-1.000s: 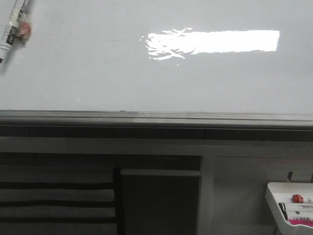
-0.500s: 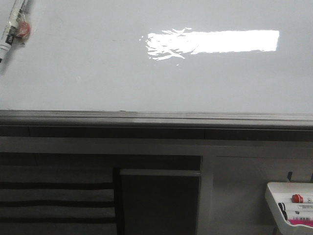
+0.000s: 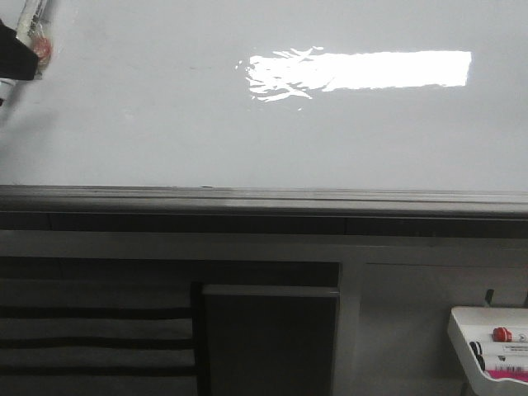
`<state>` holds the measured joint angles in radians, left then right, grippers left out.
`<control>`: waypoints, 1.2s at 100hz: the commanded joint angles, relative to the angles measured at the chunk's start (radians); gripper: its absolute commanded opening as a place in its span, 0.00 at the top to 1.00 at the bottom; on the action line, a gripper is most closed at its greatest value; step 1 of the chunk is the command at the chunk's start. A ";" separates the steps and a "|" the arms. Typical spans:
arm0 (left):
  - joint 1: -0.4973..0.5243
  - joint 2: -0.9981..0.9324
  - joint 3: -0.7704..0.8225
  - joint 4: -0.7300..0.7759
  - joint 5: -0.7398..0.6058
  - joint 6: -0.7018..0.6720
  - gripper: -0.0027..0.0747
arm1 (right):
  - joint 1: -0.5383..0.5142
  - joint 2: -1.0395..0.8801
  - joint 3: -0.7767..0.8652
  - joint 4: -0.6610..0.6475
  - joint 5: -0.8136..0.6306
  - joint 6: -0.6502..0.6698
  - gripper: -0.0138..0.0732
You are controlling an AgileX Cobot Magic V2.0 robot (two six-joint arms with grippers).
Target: Write number 3 on whiteboard
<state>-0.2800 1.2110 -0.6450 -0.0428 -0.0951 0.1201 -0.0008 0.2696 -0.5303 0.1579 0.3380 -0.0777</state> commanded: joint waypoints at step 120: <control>-0.040 0.053 -0.170 0.199 0.230 -0.002 0.99 | -0.003 0.143 -0.167 0.108 0.211 -0.055 0.31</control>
<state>-0.2951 1.3113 -0.7416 0.0795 0.0571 0.1201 -0.0008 0.3371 -0.6051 0.2106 0.4875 -0.0843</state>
